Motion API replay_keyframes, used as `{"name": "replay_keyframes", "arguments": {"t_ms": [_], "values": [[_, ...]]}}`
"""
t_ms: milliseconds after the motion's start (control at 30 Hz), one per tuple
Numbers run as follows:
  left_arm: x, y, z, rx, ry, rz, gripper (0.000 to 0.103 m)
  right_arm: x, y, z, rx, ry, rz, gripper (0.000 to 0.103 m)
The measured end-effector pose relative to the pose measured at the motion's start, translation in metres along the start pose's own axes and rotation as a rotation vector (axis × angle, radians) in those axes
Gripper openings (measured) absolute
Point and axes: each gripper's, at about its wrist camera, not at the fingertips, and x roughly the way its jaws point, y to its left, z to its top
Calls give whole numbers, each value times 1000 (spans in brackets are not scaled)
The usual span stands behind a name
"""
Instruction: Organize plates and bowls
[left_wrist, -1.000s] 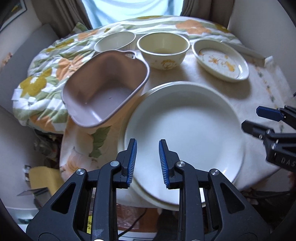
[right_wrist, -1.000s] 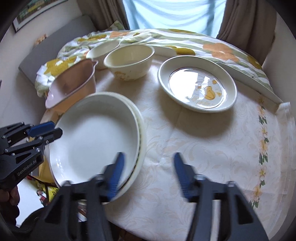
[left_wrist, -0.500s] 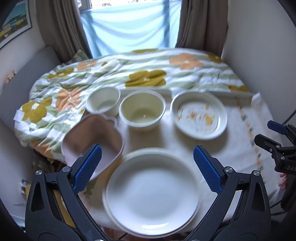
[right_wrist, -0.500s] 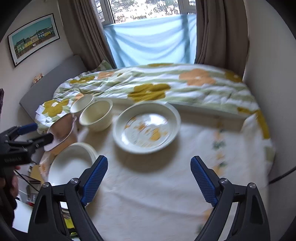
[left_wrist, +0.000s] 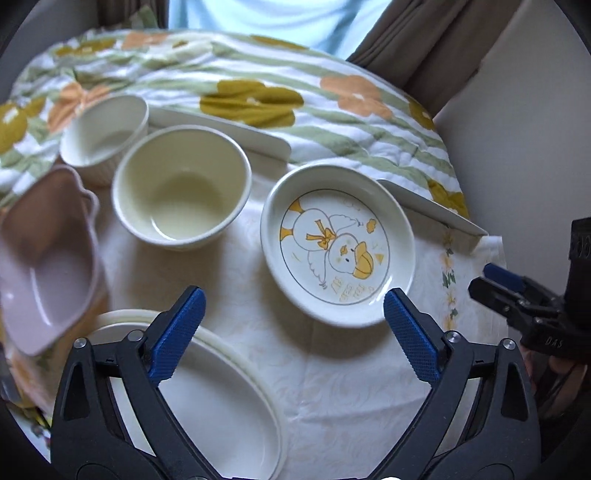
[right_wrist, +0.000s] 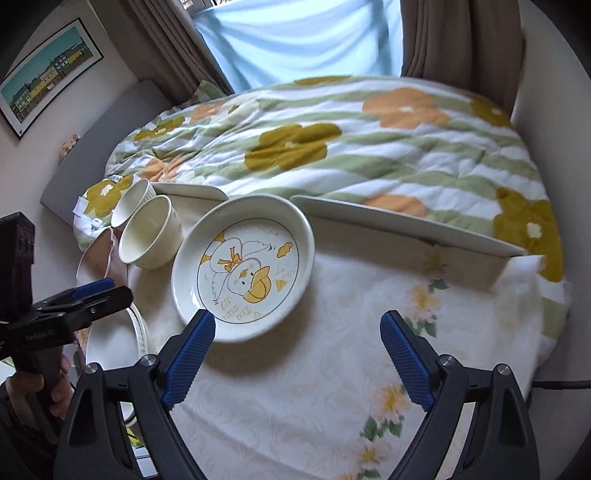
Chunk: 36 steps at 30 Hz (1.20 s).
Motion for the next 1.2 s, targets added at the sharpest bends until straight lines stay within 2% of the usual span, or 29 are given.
{"name": "replay_keyframes", "arguments": {"t_ms": [67,100,133,167,267,333,400,500,533,567,633,700,900,1200], "values": [[22,4,7,-24,52,-2,78,19,-5,6,16,28,25,83],[33,7,10,-38,74,-4,73,29,-8,9,25,52,33,68],[42,9,13,-47,91,-2,64,40,-10,12,36,78,44,59],[50,10,15,-53,105,2,57,47,-13,14,48,94,55,58],[69,15,19,-65,132,16,44,68,-14,21,58,123,84,53],[78,15,21,-65,145,20,33,77,-15,26,49,132,92,44],[86,14,22,-54,153,34,28,85,-16,29,48,140,108,36],[86,11,25,-39,137,42,21,95,-17,34,41,146,118,35],[86,10,26,-35,134,56,17,97,-17,34,39,143,119,32],[86,10,26,-31,131,63,17,99,-19,36,39,143,121,30],[86,11,26,-33,125,61,17,101,-21,36,41,135,129,20],[86,10,27,-34,122,66,17,102,-23,36,43,127,129,17],[83,6,27,-13,116,80,17,97,-25,35,48,105,155,17],[55,-6,21,20,64,72,17,67,-18,28,31,50,134,17]]}}
